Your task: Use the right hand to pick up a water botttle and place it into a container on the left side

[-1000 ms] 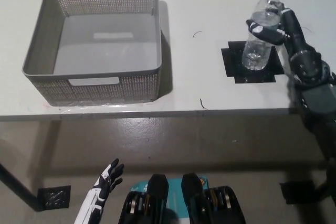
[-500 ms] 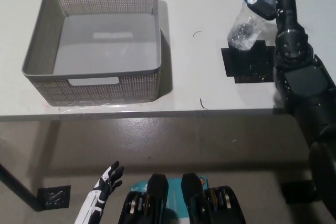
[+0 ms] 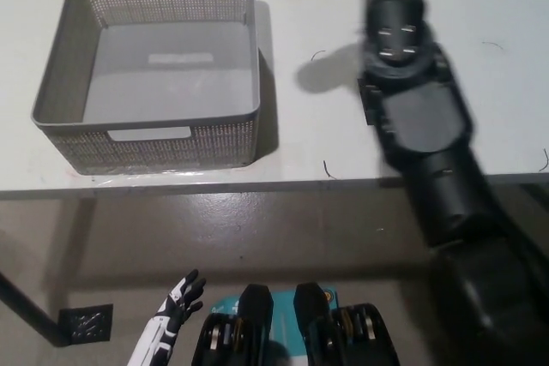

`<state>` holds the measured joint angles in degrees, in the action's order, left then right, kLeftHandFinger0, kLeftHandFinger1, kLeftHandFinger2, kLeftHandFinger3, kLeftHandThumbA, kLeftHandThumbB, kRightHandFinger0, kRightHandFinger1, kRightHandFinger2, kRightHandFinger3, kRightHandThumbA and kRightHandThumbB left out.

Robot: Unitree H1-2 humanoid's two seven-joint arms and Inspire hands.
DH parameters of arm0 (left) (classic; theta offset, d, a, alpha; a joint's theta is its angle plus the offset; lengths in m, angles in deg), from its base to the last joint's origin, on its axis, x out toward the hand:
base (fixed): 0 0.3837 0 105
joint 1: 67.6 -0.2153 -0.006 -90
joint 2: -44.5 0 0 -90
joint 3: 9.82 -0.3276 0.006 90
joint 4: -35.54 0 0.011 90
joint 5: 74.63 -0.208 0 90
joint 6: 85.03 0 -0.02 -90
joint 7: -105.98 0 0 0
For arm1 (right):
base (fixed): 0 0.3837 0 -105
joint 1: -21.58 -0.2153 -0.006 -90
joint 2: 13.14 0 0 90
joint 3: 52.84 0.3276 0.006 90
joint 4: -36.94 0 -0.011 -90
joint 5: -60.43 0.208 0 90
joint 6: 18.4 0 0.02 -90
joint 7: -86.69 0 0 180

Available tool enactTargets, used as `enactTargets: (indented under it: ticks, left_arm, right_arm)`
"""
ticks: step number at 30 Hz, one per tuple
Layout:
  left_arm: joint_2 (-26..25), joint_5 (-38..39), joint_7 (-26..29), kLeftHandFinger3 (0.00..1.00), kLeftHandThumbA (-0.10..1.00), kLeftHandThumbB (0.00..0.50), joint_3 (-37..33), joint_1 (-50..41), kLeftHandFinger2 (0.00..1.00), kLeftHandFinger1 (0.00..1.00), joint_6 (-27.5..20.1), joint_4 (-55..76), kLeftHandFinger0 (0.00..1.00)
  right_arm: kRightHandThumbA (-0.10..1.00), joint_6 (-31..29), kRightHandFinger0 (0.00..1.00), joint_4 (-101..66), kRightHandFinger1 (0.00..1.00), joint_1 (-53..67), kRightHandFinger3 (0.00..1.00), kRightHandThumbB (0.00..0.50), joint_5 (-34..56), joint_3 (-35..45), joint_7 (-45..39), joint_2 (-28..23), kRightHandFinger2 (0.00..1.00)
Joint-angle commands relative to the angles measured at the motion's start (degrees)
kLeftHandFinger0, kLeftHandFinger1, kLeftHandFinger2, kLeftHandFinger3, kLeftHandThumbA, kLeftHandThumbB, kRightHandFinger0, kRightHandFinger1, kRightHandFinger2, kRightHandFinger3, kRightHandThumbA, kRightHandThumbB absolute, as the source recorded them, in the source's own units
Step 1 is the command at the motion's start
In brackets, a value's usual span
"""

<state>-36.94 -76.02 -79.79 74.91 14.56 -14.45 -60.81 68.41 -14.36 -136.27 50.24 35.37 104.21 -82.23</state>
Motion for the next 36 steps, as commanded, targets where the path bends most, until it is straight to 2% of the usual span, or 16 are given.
enactTargets:
  ticks: [1,6,7,8,11,15,18,23,24,25,26,27,28,31,32,36]
  left_arm:
    - [-0.3,-0.9,-0.4,1.0,1.0,0.296,-0.3,-0.6,1.0,1.0,-2.4,1.6,1.0]
    - [-0.4,-1.2,-0.5,1.0,1.0,0.298,-0.5,-0.3,1.0,1.0,-1.6,2.1,1.0]
    - [-0.4,-1.2,-0.5,1.0,1.0,0.289,-0.5,-0.2,1.0,1.0,-1.8,1.9,1.0]
    - [-0.4,-0.9,-0.6,1.0,1.0,0.29,-0.5,0.0,1.0,1.0,-2.2,1.7,1.0]
    - [-0.3,-1.5,-0.5,1.0,1.0,0.298,-0.7,-0.1,1.0,1.0,-1.2,2.4,1.0]
    - [-0.5,-1.9,-0.4,1.0,1.0,0.264,-0.7,0.0,1.0,1.0,-2.1,2.3,1.0]
    - [-1.0,-1.6,-1.2,1.0,1.0,0.234,-1.0,0.3,1.0,1.0,-2.2,2.3,1.0]
    - [-0.9,-0.6,-1.9,1.0,1.0,0.264,-1.5,0.4,1.0,1.0,-1.1,2.5,1.0]
    - [-0.9,-0.6,-2.0,1.0,1.0,0.264,-1.5,0.5,1.0,1.0,-0.9,2.5,1.0]
    - [-0.9,-0.4,-2.2,1.0,1.0,0.259,-1.6,0.7,1.0,1.0,-1.3,2.1,1.0]
    - [-0.9,-0.4,-2.2,1.0,1.0,0.26,-1.6,0.9,1.0,1.0,-1.2,2.0,1.0]
    - [-0.8,-0.4,-2.2,1.0,1.0,0.263,-1.6,1.1,1.0,1.0,-1.2,1.8,1.0]
    - [-0.8,-0.7,-2.2,1.0,1.0,0.264,-1.7,1.3,1.0,1.0,-1.5,1.6,1.0]
    - [-1.0,-0.7,-2.4,1.0,1.0,0.263,-1.8,1.4,1.0,1.0,-1.8,1.2,1.0]
    - [-1.0,-0.9,-2.4,1.0,1.0,0.27,-1.9,1.4,1.0,1.0,-1.2,1.5,1.0]
    - [-1.1,-0.5,-3.1,1.0,1.0,0.268,-2.2,1.6,1.0,1.0,-1.6,0.9,1.0]
  right_arm:
    - [-0.1,1.7,0.0,-0.8,0.3,-5.5,0.8,0.105,-2.1,-1.7,2.4,4.2,0.72]
    - [-0.1,-2.7,0.02,6.7,0.22,-6.3,0.75,0.105,-1.6,-2.5,2.6,7.0,0.66]
    - [-0.1,-3.2,0.0,9.0,0.08,-6.6,0.66,0.116,-1.8,-2.7,3.4,7.8,0.49]
    - [-0.1,-3.9,0.0,10.9,0.02,-6.8,0.65,0.116,-1.8,-3.0,3.5,8.2,0.47]
    - [-0.1,-5.9,0.0,17.0,0.09,-7.3,0.74,0.106,-5.2,-6.2,5.9,8.2,0.64]
    - [-0.1,-10.0,0.0,25.0,0.14,-7.3,0.74,0.111,-8.1,-10.1,9.1,7.3,0.66]
    - [-0.1,-11.4,0.0,28.7,0.25,-6.9,0.83,0.116,-7.2,-10.3,9.5,6.5,0.69]
    - [-0.1,-12.3,0.0,31.1,0.4,-5.7,0.93,0.07,-7.8,-10.9,11.0,4.9,0.85]
    - [-0.1,-12.9,0.04,31.4,0.44,-5.4,0.93,0.11,-7.7,-10.5,12.8,4.8,0.88]
    - [0.15,-13.0,0.23,31.1,0.58,-5.1,0.95,0.223,-6.9,-9.6,13.2,4.7,0.94]
    - [0.27,-13.2,0.47,30.9,0.77,-5.0,1.0,0.277,-6.7,-9.5,12.9,4.5,1.0]
    - [0.45,-13.5,0.8,30.2,1.0,-4.7,1.0,0.368,-5.9,-9.2,10.4,4.0,1.0]
    - [0.53,-13.1,0.96,29.5,1.0,-4.4,1.0,0.379,-5.4,-9.1,8.4,3.7,1.0]
    - [0.67,-12.9,1.0,28.2,1.0,-3.9,1.0,0.413,-5.3,-9.4,5.4,3.1,1.0]
    - [0.81,-12.6,1.0,27.1,1.0,-3.4,1.0,0.426,-5.9,-10.0,4.8,2.7,1.0]
    - [0.94,-11.2,1.0,23.4,1.0,-1.9,1.0,0.426,-7.8,-11.4,4.6,1.8,1.0]
